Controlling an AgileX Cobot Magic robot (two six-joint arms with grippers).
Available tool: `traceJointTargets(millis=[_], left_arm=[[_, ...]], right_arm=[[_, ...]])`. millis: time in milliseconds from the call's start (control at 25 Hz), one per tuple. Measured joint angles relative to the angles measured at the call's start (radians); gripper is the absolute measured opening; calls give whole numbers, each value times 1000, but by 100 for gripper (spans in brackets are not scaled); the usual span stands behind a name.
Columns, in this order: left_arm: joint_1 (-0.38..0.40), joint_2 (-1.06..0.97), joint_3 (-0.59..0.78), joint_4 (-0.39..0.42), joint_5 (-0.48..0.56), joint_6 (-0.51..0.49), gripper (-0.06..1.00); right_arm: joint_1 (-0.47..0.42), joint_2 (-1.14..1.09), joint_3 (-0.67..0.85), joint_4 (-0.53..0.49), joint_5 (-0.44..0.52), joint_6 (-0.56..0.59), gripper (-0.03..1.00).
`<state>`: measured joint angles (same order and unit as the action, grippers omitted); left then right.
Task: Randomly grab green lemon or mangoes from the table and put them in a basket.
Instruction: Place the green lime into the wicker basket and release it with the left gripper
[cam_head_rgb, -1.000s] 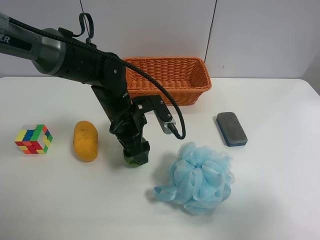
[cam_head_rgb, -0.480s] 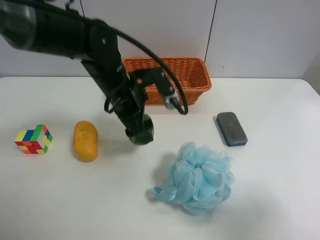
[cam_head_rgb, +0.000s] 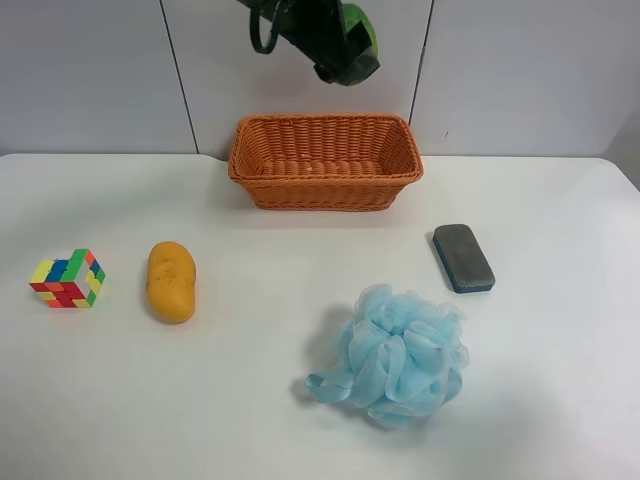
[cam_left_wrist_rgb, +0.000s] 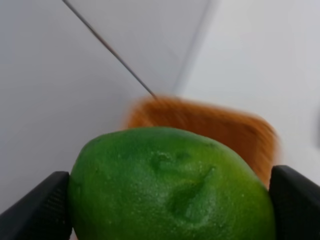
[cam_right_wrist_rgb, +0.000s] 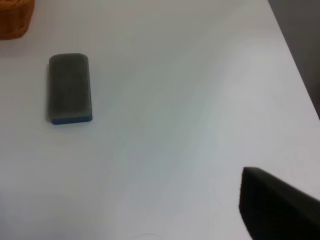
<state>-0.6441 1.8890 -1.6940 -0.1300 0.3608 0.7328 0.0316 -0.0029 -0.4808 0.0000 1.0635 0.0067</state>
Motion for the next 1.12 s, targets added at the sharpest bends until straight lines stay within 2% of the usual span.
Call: traceJointTargets(millis=[200,320,440,800,1120], left_arm=[[13,153,-35,7,-247,1,74],[27,253,-36,7,-349,1,74],[41,342,-36,7,-403,1,74],[59,402,-36,3,-431,1,74],[63,402,-36,3,-406,1,74]], right_arm=[[0,0,0,0,0,0,99],[0,0,0,0,0,0,99],[0,0,0,0,0,0,99],[0,0,0,0,0,0,99],[0,0,0,0,0,0,99]])
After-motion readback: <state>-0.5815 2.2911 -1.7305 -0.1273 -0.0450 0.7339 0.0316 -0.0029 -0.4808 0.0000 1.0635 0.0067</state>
